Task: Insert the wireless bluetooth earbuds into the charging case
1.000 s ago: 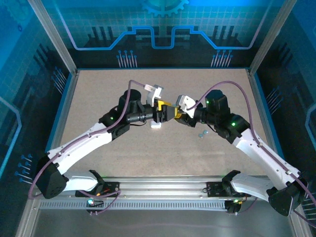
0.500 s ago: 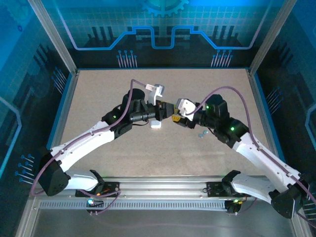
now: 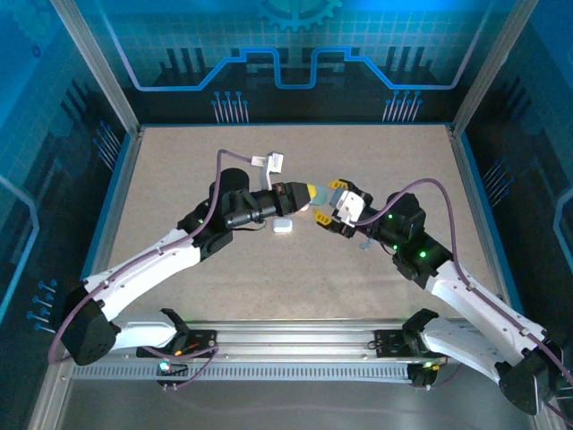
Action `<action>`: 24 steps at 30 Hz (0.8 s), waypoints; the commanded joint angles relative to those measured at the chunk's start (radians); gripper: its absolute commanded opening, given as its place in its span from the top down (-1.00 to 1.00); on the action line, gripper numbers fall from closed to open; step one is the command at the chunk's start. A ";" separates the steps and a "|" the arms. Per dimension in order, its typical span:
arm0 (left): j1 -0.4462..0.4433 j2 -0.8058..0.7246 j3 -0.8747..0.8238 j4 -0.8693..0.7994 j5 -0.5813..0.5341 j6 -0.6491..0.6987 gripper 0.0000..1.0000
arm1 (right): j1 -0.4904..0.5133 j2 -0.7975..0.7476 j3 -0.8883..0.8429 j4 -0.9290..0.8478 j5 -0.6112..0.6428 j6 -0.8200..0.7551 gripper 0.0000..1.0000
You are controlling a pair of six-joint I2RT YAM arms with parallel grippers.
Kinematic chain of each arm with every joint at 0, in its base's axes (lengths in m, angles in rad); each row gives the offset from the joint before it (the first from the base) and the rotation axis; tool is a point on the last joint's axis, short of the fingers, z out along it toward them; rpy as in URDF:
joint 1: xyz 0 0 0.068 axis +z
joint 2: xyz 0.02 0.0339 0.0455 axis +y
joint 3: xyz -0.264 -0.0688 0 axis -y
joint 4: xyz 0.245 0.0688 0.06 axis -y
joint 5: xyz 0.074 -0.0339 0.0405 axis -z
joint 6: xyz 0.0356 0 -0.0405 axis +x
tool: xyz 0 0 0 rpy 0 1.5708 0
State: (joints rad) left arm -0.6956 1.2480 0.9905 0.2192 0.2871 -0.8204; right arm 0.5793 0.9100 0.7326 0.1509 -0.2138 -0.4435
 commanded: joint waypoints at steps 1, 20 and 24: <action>0.004 -0.022 -0.022 0.074 0.041 -0.063 0.73 | -0.022 0.007 0.012 0.091 -0.058 0.062 -0.19; 0.004 -0.031 -0.001 0.082 0.111 -0.054 0.72 | -0.035 0.035 0.084 0.038 -0.158 0.097 0.17; 0.005 -0.032 0.003 0.082 0.124 -0.049 0.72 | -0.036 0.040 0.093 0.025 -0.159 0.105 -0.02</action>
State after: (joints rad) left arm -0.6834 1.2339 0.9791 0.2848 0.3458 -0.8665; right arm 0.5488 0.9447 0.7815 0.1539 -0.3492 -0.3504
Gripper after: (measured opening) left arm 0.283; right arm 0.486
